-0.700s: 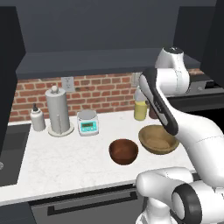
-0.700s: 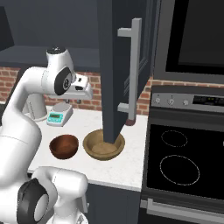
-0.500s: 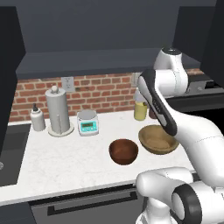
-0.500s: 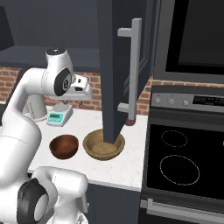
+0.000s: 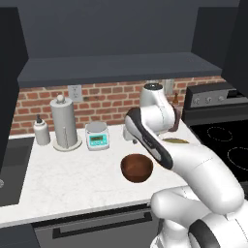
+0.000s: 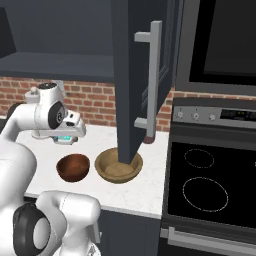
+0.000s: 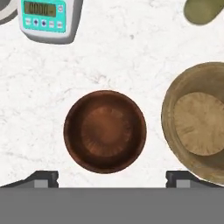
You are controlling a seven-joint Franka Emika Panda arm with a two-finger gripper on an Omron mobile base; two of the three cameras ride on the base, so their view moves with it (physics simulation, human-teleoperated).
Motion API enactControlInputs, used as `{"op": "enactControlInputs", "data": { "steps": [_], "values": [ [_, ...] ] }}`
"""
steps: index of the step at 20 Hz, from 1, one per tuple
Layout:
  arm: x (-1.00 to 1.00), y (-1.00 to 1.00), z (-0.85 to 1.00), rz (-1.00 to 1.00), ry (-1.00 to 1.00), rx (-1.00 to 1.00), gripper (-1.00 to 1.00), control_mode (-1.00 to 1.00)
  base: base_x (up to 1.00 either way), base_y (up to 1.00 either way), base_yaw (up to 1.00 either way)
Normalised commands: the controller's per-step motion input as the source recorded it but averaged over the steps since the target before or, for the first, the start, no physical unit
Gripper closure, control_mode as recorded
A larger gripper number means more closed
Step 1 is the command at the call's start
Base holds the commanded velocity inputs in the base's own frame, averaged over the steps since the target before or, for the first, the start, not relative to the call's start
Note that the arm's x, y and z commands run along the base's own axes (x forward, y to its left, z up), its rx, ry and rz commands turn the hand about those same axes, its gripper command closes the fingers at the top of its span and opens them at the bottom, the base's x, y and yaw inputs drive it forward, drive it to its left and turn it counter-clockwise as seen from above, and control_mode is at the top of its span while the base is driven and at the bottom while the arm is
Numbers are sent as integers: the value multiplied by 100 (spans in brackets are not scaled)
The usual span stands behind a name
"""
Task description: Pick up the bowls on the counter and stack them on top of one another in the open cabinet. Place the smaller bowl on top of the larger bowl.
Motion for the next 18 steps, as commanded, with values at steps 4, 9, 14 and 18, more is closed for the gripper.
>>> {"op": "enactControlInputs", "data": {
  "steps": [4, 9, 14, 18],
  "values": [
    [6, 57, -85, 6, 16, -6, -100, -100, 0, 0, 0],
    [29, 57, -51, 5, 12, -12, -100, -100, 0, 0, 0],
    [27, 30, -37, 3, 12, -5, -100, -100, 0, 0, 0],
    [1, 4, -63, 1, 9, -1, -100, -100, 0, 0, 0]
  ]
}}
